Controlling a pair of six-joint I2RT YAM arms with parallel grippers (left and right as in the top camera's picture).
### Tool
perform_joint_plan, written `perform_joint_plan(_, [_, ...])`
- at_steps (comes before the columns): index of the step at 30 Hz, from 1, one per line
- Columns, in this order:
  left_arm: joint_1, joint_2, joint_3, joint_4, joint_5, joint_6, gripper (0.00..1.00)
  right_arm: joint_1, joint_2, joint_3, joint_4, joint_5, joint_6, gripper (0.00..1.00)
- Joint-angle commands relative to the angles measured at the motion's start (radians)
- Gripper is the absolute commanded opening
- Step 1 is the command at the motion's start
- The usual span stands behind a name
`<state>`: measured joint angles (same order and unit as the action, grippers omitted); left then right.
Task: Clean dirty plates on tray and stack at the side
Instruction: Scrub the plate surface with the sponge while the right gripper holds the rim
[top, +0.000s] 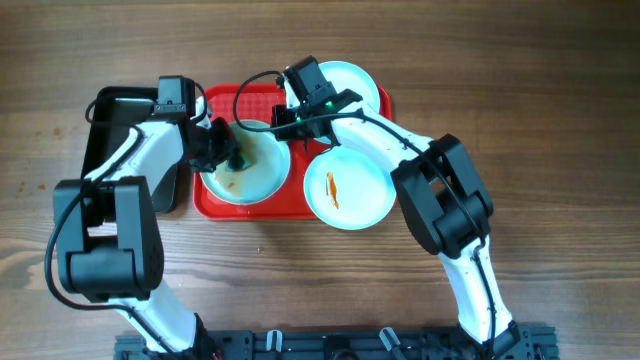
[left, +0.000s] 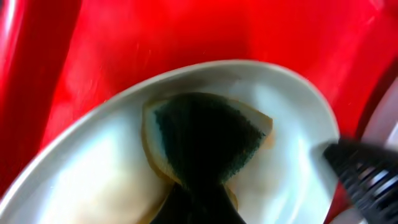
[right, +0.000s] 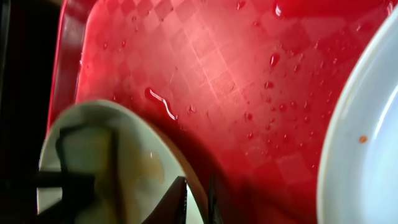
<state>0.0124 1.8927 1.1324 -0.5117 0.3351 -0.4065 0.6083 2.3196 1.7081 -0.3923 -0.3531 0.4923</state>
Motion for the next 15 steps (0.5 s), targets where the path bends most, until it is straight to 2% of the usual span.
perform_joint_plan(1, [-0.009,0.025,-0.012,0.085,-0.022,0.063,0.04,0.018,0.039,0.023,-0.045,-0.040,0.004,0.17])
perform_joint_plan(6, [-0.009,0.025,-0.012,0.140,-0.029,0.062,0.04,0.019,0.039,0.070,-0.164,-0.071,0.007,0.30])
perform_joint_plan(11, [-0.002,0.025,-0.003,0.137,-0.061,0.058,0.04,0.019,0.039,0.070,-0.297,-0.074,0.110,0.29])
perform_joint_plan(13, [0.004,0.025,0.013,0.126,-0.060,0.058,0.04,0.023,0.043,0.068,-0.328,-0.048,0.173,0.20])
perform_joint_plan(15, [0.006,0.025,0.036,0.099,-0.061,0.059,0.04,0.023,0.050,0.060,-0.325,-0.027,0.208,0.04])
